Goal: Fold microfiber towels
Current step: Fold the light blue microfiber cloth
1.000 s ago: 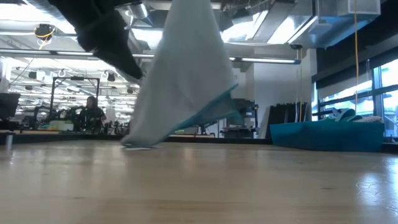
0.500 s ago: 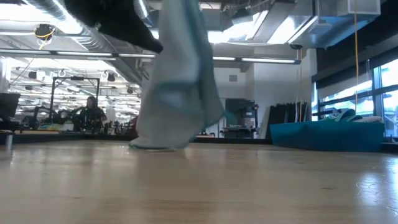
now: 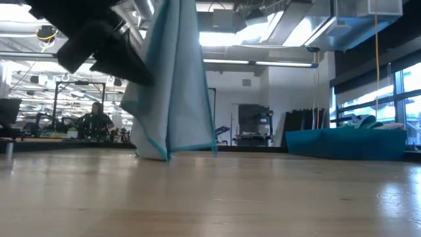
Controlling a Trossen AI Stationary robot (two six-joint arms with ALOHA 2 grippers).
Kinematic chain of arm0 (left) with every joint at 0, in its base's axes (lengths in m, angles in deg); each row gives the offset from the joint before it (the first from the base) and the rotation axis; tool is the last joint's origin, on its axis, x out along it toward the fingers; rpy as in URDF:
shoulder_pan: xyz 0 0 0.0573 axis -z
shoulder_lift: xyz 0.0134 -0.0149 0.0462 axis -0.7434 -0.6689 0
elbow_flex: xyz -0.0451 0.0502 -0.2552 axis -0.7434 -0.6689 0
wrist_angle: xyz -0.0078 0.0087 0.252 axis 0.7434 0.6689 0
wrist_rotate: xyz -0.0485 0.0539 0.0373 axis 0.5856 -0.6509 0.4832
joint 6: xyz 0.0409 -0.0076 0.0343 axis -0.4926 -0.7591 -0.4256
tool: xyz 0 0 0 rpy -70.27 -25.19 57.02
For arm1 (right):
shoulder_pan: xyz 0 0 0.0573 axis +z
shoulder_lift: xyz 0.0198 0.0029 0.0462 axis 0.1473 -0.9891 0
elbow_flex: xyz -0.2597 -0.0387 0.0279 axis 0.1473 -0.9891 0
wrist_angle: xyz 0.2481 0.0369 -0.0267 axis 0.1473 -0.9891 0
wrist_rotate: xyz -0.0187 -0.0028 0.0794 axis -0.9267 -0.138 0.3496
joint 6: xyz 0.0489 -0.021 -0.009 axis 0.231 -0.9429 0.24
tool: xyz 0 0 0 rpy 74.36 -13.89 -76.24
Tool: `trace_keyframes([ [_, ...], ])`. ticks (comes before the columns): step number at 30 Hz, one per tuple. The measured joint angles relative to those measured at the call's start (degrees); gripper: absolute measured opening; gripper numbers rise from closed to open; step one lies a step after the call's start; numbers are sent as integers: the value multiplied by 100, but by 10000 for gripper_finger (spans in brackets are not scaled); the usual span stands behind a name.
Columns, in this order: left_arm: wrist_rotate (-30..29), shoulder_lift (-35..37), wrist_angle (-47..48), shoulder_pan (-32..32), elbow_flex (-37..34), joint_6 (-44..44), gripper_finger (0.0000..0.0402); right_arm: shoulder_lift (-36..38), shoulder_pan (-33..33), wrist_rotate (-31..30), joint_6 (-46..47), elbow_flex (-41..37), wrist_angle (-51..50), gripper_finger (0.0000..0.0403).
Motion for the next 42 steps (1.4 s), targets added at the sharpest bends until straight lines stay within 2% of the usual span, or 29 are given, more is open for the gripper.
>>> trace_keyframes([
  [6,-854,0,1010,40,-6,814,112,0,7,21,468,0,-216,12],
  [10,-1488,0,1097,49,-6,840,112,0,0,22,600,0,-472,12],
  [14,-1671,0,1072,-7,-6,852,112,0,0,19,779,0,-627,12],
  [22,-1653,0,-4,-11,-6,1195,112,0,0,19,988,-17,-702,12],
  [27,-1584,0,-856,-24,-4,767,120,0,0,19,1056,-20,-702,12],
  [36,-2913,0,-1098,-50,3,515,163,-42,-68,32,1335,-24,-871,12],
  [39,-3073,0,-1098,-150,3,497,169,-116,-130,51,1339,-26,-935,12],
  [42,-2889,0,-1101,-331,3,497,171,-182,-191,67,1340,-31,-914,12],
])
